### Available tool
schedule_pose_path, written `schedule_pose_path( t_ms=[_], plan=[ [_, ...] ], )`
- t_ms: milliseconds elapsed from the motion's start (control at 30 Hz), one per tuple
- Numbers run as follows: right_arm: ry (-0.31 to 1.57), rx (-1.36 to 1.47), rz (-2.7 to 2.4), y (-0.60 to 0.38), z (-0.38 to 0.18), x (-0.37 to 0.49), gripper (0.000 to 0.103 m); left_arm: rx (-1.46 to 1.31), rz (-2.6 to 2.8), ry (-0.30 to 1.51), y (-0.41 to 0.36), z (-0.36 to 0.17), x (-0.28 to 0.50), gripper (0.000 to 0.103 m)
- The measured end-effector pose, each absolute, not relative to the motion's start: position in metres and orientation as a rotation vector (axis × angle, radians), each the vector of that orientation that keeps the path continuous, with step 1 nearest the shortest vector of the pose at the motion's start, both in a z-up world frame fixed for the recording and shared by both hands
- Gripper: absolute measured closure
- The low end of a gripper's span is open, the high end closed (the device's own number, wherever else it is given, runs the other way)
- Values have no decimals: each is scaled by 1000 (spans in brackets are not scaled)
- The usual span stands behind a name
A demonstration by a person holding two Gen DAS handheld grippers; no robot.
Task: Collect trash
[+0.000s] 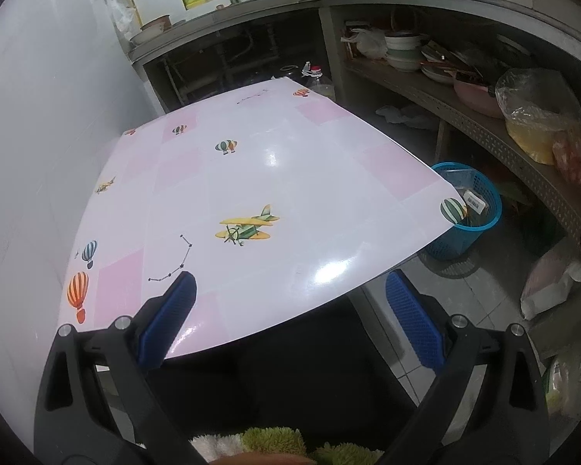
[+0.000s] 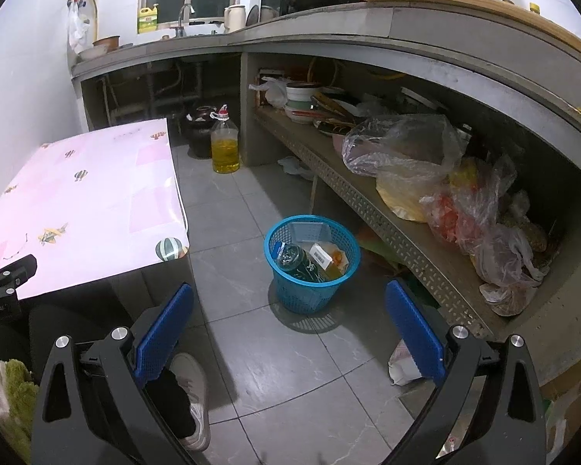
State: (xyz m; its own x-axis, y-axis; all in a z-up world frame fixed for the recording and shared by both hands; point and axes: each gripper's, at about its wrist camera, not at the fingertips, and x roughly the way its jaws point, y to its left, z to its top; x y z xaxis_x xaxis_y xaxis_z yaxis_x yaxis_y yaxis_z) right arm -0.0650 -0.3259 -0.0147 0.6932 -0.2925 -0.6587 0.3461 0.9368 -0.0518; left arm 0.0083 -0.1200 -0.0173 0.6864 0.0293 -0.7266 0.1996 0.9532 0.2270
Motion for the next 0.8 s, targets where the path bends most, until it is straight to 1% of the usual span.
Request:
schedule_pose_path(
  t_ms=[800],
  plan=[
    [718, 62, -342, -321, -12, -59, 7, 293, -103, 821, -119, -18, 9, 9]
  ],
)
